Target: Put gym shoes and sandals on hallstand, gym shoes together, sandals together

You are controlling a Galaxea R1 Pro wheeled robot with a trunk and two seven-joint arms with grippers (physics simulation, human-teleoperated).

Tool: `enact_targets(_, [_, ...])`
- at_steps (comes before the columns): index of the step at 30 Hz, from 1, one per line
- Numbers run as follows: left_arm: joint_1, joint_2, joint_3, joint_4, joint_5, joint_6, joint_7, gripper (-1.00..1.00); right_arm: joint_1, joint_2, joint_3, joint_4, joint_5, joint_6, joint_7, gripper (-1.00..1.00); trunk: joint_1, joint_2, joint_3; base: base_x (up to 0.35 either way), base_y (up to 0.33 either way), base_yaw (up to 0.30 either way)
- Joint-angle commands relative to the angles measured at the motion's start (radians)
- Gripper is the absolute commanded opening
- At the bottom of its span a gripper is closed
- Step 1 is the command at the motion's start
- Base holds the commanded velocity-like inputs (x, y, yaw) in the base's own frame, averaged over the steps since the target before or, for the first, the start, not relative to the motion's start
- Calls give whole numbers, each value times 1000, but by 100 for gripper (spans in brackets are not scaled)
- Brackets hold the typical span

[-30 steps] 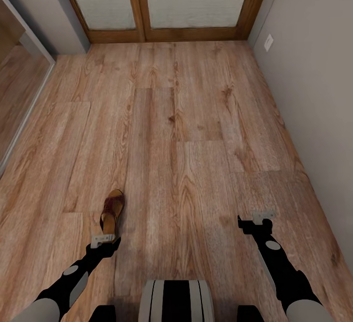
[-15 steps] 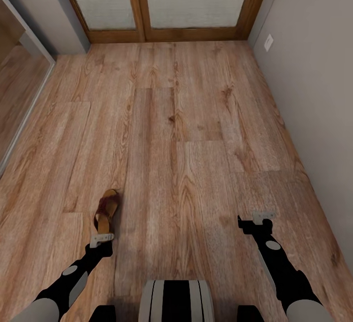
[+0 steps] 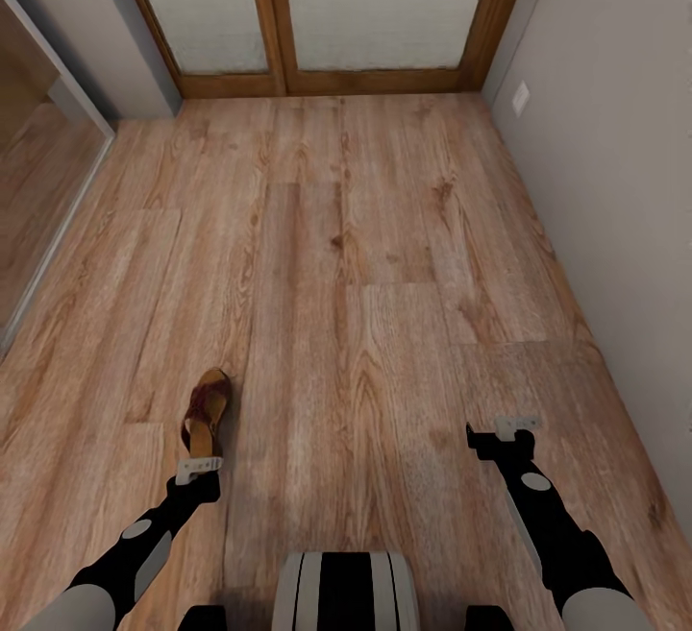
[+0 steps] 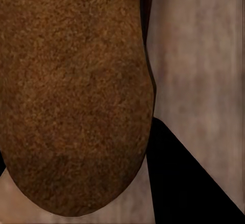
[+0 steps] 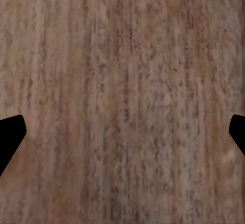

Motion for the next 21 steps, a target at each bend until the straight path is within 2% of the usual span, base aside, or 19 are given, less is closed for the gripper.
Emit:
enact_targets(1, [0,0,5,2,6,0,-10,-100,0,0,0,-1,11,6,-2,100,-1,0,3,0,0,0])
enact_targets(11, [0,-2,2,1,1,6,-9,-100,1,0,2,1,11,5,-2,100,-5,2,42,0,0,0])
enact_targets(16, [8,6,3,8,-4,13,-9,-100,1,1,2,4,9,4,-2,100,-7,4,61,0,0,0])
enact_targets(21, [74,35,6,10,5,2,21,-100,3,0,1,20,14,2,-3,100,-10,5,85,0,0,-27])
